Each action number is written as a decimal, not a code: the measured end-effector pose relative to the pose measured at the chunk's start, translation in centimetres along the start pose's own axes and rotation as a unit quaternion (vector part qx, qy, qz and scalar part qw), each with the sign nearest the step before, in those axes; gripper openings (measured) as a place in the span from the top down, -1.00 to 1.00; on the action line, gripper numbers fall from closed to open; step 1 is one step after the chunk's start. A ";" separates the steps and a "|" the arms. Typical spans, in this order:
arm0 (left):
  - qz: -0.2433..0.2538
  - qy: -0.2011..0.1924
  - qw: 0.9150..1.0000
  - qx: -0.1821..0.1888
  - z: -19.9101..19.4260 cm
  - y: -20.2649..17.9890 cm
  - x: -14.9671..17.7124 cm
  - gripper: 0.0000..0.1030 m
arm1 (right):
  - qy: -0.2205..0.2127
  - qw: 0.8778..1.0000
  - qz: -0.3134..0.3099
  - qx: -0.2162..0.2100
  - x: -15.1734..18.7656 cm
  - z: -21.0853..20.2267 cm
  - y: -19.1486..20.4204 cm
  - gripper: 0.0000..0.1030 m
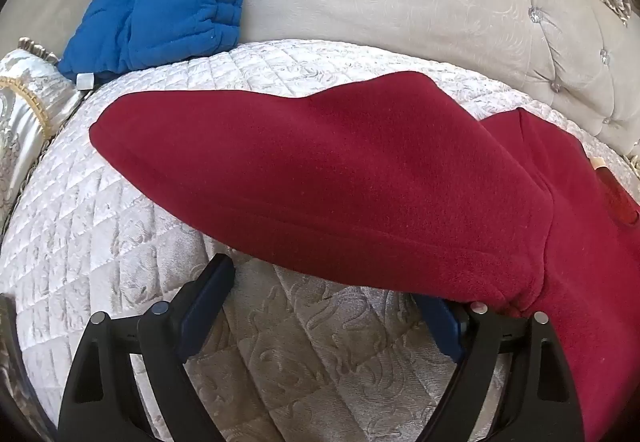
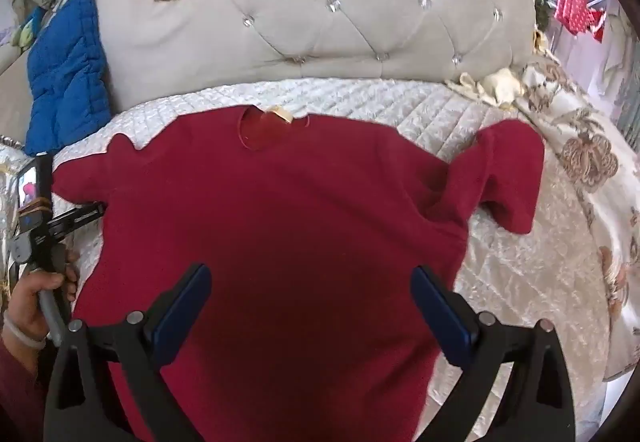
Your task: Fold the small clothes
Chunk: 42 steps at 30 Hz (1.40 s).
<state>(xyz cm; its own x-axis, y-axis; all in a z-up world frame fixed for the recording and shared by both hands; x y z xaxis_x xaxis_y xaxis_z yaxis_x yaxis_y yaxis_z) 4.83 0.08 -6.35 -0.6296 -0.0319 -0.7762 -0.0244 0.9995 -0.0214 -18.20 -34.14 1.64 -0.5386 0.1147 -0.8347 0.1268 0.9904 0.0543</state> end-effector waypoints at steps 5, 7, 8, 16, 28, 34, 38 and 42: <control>-0.001 0.000 1.000 0.003 -0.4 0.1 -0.1 -0.35 | -0.004 1.000 -0.019 0.004 -1.5 -4.6 -0.6 -0.97; 0.000 -0.001 1.000 0.005 -1.0 0.2 -0.1 -0.31 | -0.009 1.000 -0.022 0.009 -2.1 -6.6 -0.6 -0.97; 0.001 -0.001 1.000 0.006 -1.5 0.3 0.0 -0.22 | -0.014 1.000 -0.022 0.008 -2.5 -7.6 -0.8 -0.97; 0.016 -0.039 0.999 0.033 -8.1 -2.5 -1.3 -0.01 | -0.058 0.998 -0.021 -0.004 -4.3 -14.1 -2.3 -0.98; 0.030 -0.143 0.988 0.058 -19.0 -5.9 -3.6 -0.01 | -0.061 0.998 0.035 0.001 -2.0 -11.9 -2.0 -1.00; 0.037 -0.165 0.983 0.074 -21.2 -7.6 -3.8 -0.01 | -0.089 0.996 -0.005 0.025 -1.9 -11.8 -0.9 -1.00; 0.046 -0.179 0.980 0.072 -21.3 -8.1 -3.6 -0.01 | -0.093 0.995 -0.018 0.034 -1.9 -10.8 -0.5 -1.00; 0.053 -0.172 0.981 0.074 -20.5 -8.1 -2.9 -0.01 | -0.082 0.996 -0.013 0.035 -1.5 -8.9 -0.3 -1.00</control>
<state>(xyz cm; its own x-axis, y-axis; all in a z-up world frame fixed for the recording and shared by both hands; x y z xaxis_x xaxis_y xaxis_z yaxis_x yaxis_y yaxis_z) -9.06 -8.01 8.99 -0.3237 0.0498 -0.9449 0.1557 0.9878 -0.0012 -24.89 -33.87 7.74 -0.3992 0.0686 -0.9143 0.1753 0.9845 -0.0027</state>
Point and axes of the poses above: each gripper's, at about its wrist camera, not at the fingertips, and z roughly the way its jaws point, y to its left, x to its underside, the point moved 8 cm from there along z, roughly the way its jaws point, and after that the axes turned 14 degrees about -y, right-handed, at the moved point
